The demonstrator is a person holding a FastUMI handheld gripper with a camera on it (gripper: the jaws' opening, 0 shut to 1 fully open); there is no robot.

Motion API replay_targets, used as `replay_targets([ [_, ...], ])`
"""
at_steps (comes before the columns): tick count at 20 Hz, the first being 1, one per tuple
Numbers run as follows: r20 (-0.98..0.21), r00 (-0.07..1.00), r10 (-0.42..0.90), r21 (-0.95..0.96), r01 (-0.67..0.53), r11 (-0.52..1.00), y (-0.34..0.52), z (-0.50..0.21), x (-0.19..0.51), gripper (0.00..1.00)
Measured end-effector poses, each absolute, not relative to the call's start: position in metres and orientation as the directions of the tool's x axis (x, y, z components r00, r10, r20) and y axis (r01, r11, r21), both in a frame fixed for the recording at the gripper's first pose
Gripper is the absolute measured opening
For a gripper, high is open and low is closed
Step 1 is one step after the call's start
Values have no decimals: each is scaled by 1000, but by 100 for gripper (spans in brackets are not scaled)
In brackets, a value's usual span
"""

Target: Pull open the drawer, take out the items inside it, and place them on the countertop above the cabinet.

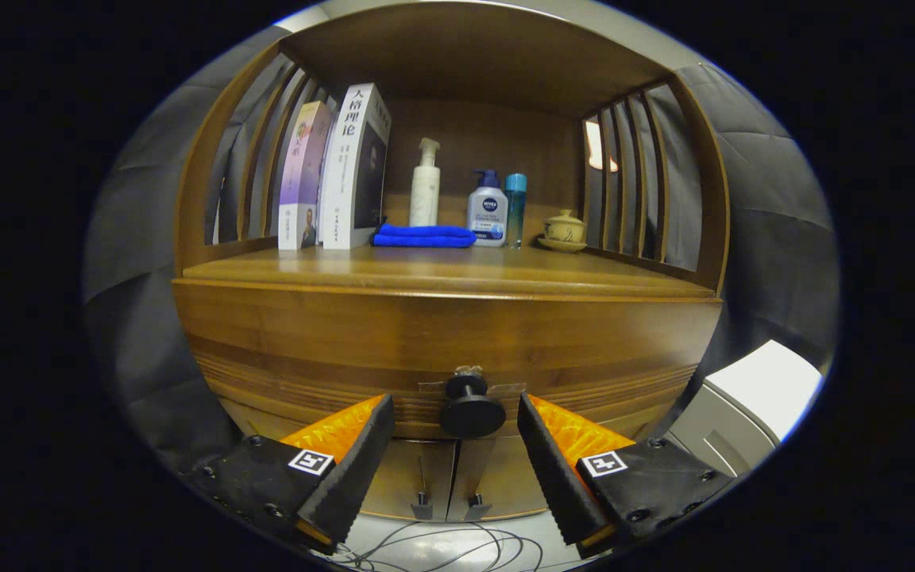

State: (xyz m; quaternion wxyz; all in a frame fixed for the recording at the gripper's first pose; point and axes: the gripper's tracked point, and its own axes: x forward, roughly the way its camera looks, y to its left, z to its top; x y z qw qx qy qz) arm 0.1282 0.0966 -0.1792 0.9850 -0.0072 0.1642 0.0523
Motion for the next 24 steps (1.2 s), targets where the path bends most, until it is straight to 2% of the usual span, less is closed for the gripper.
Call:
replay_targets([
  [6,-350,930,110,-18,-124,992,100,-190,139,78],
  [10,-351,934,70,-30,-87,996,88,-194,147,62],
  [12,-352,930,105,12,-108,994,88,-192,144,46],
  [14,-353,929,110,32,-106,994,89,-192,144,37],
  [24,-366,924,106,33,-101,994,87,-195,124,36],
])
